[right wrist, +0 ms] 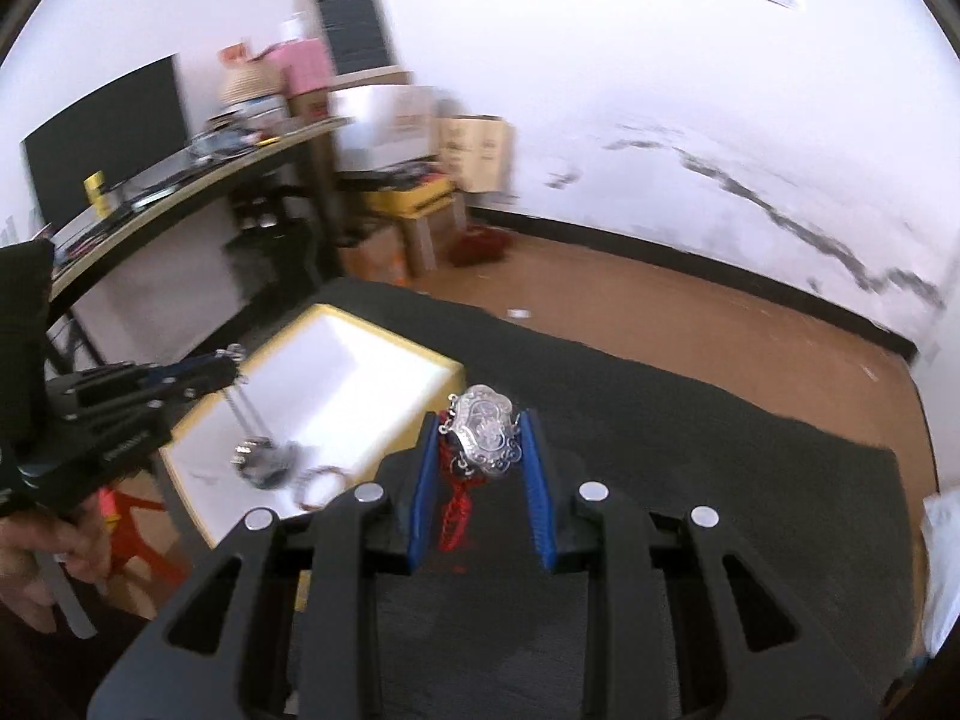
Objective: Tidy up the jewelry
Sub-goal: 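Carry the chain and pendant with red cord over the white box with both tools, then open both tools to release the chain and pendant into the box, then move both tools away from the box over the silver ring and earring on the mat, then grasp the small silver earring with the left tool while the right tool grasps the silver ring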
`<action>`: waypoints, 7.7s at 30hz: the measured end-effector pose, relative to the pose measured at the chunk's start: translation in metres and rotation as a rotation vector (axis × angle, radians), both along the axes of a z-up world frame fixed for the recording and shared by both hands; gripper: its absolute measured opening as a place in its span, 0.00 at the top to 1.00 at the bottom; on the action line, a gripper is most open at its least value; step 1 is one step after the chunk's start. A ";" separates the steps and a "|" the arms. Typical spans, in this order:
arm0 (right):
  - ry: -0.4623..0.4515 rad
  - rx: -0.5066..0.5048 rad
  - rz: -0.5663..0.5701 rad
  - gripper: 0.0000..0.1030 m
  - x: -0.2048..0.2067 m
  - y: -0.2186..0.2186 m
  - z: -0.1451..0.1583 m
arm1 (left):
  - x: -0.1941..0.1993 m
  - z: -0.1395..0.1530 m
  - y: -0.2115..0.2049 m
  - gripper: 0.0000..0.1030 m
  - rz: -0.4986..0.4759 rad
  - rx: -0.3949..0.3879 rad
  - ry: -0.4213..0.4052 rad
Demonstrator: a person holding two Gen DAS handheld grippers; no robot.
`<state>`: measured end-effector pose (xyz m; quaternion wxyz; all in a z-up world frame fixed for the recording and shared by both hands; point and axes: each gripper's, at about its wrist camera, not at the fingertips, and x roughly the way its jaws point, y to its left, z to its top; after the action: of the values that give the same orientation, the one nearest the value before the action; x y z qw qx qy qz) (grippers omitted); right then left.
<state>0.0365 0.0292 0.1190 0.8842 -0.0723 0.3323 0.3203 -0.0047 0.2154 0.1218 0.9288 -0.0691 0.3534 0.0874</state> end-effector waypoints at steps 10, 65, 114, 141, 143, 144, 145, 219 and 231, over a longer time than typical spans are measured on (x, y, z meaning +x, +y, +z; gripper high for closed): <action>0.039 -0.002 0.132 0.74 -0.018 0.141 -0.020 | -0.021 -0.047 0.104 0.90 0.197 -0.022 0.065; 0.159 -0.204 0.046 0.74 0.020 0.195 -0.152 | 0.020 -0.155 0.126 0.90 0.206 -0.039 0.281; 0.173 -0.151 0.006 0.08 0.065 0.198 -0.132 | 0.025 -0.152 0.100 0.06 0.155 -0.009 0.290; 0.061 -0.059 -0.330 0.07 0.040 -0.115 -0.086 | 0.047 -0.105 -0.064 0.06 -0.107 0.099 0.093; 0.073 -0.056 -0.389 0.07 0.039 -0.154 -0.097 | 0.055 -0.109 -0.090 0.06 -0.147 0.121 0.096; 0.077 -0.054 -0.409 0.07 0.039 -0.168 -0.101 | 0.061 -0.113 -0.108 0.06 -0.173 0.139 0.098; 0.081 -0.053 -0.433 0.07 0.039 -0.184 -0.106 | 0.064 -0.117 -0.119 0.06 -0.187 0.153 0.102; 0.187 -0.156 -0.420 0.83 0.098 -0.276 -0.266 | 0.140 -0.239 -0.217 0.86 -0.280 0.127 0.177; 0.218 -0.131 -0.439 0.98 0.102 -0.276 -0.263 | 0.138 -0.235 -0.216 0.86 -0.286 0.119 0.178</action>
<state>0.1386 -0.2464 -0.1438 0.8848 -0.0203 0.4536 0.1046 0.1330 -0.0003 -0.1135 0.8993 0.0450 0.4347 -0.0188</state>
